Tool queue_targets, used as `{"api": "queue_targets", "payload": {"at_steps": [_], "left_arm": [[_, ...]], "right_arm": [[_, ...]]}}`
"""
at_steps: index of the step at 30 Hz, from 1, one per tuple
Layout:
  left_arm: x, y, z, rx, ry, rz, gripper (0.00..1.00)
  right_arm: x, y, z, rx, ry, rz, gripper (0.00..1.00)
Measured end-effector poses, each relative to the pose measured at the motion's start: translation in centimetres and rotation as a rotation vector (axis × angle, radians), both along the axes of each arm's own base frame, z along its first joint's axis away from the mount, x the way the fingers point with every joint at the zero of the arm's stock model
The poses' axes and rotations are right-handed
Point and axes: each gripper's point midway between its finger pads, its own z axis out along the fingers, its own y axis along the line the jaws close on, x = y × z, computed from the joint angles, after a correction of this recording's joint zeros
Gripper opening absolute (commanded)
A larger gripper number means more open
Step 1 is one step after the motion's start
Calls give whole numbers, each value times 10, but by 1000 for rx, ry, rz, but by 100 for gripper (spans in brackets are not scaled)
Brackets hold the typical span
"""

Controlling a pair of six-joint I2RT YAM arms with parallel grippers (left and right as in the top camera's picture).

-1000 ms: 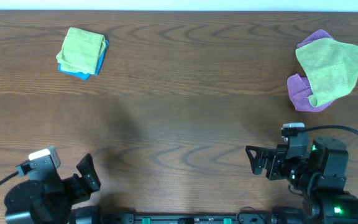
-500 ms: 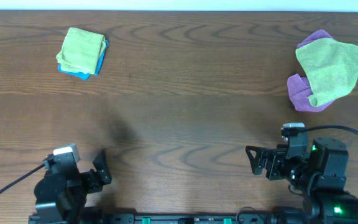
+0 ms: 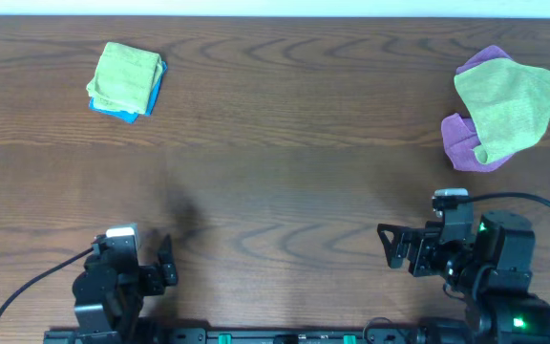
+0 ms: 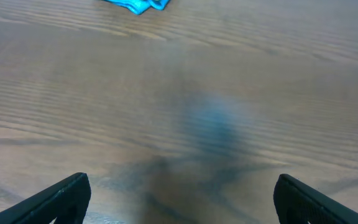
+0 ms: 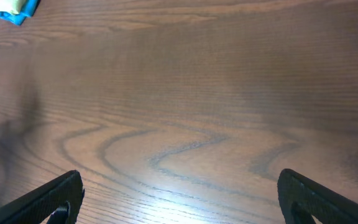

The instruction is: Fold the cloth

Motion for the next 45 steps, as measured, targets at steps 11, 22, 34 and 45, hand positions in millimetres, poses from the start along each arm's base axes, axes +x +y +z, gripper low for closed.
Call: {"api": "queue_targets", "payload": {"at_steps": [11,22,34,45], "left_arm": [[-2,-4,-31,31,53,-48,95],[-5,-10,-35,120,68,-146,95],[-5,-10,-35,121,69,-146,95],[-5,-10,-35,121,69,-146,95]], "right_arm": [[0,0,0,0,0,0,99],[0,0,0,0,0,0,99],[0,0,0,0,0,0,99],[1,-9,-3,-54,-5,-18,99]]}}
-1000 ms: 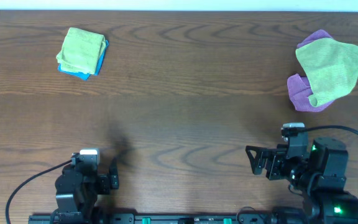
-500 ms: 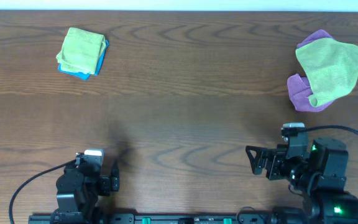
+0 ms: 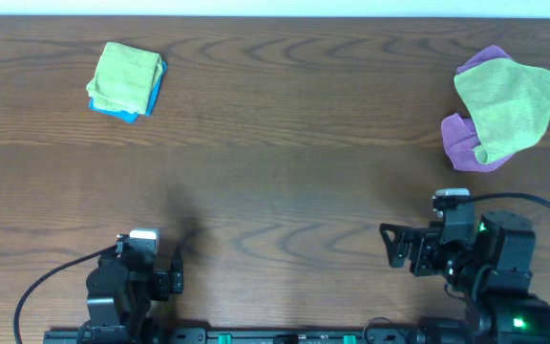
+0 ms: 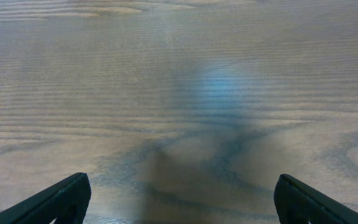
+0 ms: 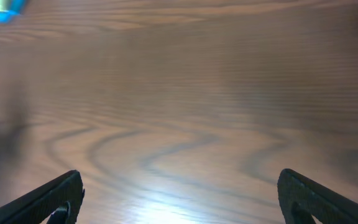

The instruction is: Fold the cloth

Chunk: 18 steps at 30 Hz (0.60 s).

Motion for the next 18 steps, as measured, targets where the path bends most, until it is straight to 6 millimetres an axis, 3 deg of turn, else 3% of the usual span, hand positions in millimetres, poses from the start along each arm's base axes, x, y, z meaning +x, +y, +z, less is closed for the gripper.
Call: {"api": "queue_targets", "payload": {"at_steps": [7,18], "left_arm": [[0,0,0,0,0,0,95],[0,0,0,2,0,-2,95]], "right_arm": [[-6,-29,-1,-156,-22,-91,99],[-24,-36,4,-217,-113,-120,99]]}}
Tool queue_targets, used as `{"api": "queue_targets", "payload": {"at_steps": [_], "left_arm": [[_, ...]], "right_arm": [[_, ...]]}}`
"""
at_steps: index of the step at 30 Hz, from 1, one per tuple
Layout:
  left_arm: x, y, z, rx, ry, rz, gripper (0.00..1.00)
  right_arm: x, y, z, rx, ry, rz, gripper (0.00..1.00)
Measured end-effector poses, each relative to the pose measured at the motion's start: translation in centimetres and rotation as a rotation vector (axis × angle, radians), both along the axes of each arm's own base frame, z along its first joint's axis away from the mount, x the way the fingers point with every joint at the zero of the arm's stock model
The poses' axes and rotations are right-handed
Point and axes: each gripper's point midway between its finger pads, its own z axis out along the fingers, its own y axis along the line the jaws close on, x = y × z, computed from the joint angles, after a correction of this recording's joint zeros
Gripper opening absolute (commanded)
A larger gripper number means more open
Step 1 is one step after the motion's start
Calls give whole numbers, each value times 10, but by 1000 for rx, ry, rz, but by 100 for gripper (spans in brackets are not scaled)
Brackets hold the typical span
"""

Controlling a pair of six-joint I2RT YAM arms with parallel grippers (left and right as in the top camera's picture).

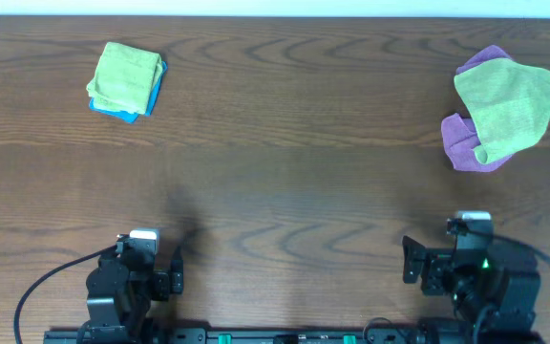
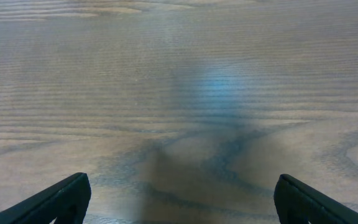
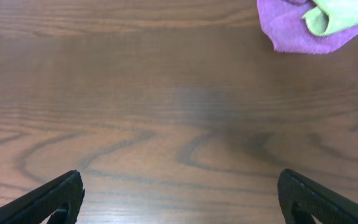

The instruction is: Fold the cloth

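A crumpled green cloth point(image 1: 510, 102) lies over a purple cloth point(image 1: 466, 143) at the table's far right; the right wrist view shows their near edge, purple cloth point(image 3: 291, 25) and green cloth point(image 3: 337, 12). A folded green cloth point(image 1: 124, 76) rests on a folded blue one point(image 1: 122, 110) at the far left. My left gripper point(image 2: 179, 199) stands open near the front edge, nothing between its fingers. My right gripper point(image 3: 179, 196) is open too, at the front right, facing the crumpled pile from well short of it.
The brown wooden table point(image 1: 285, 172) spans the whole view, its far edge along the top. Both arm bases and their cables sit at the front edge.
My right arm has turned and drawn back to the right; its camera now faces the purple and green pile instead of the table's left. The left arm has not moved.
Both grippers were open at the front edge, the left one angled toward the folded stack. Then the left arm had turned to face bare wood. Now the right arm has swung round toward the crumpled cloths. No cloth has moved.
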Motion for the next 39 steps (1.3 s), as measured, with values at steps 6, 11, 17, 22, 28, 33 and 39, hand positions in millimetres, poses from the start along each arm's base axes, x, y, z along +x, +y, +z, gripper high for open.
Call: {"api": "queue_targets", "payload": {"at_steps": [6,11,17,22,28,33,39], "left_arm": [[0,0,0,0,0,0,95],[0,0,0,1,0,0,95],[0,0,0,1,0,0,95],[0,0,0,1,0,0,95],[0,0,0,1,0,0,95],[0,0,0,1,0,0,95],[0,0,0,1,0,0,95]], "right_arm": [[-1,2,-33,-37,-48,30,99],[4,5,-56,-41,-70,54,99],[8,5,-75,-43,-77,50,99],[7,-2,-91,-28,-49,-14,99],[8,-5,-97,-21,-65,-46,99],[9,-6,-93,-21,-89,-53,99],[10,-6,-93,-23,-90,-56,99]]}}
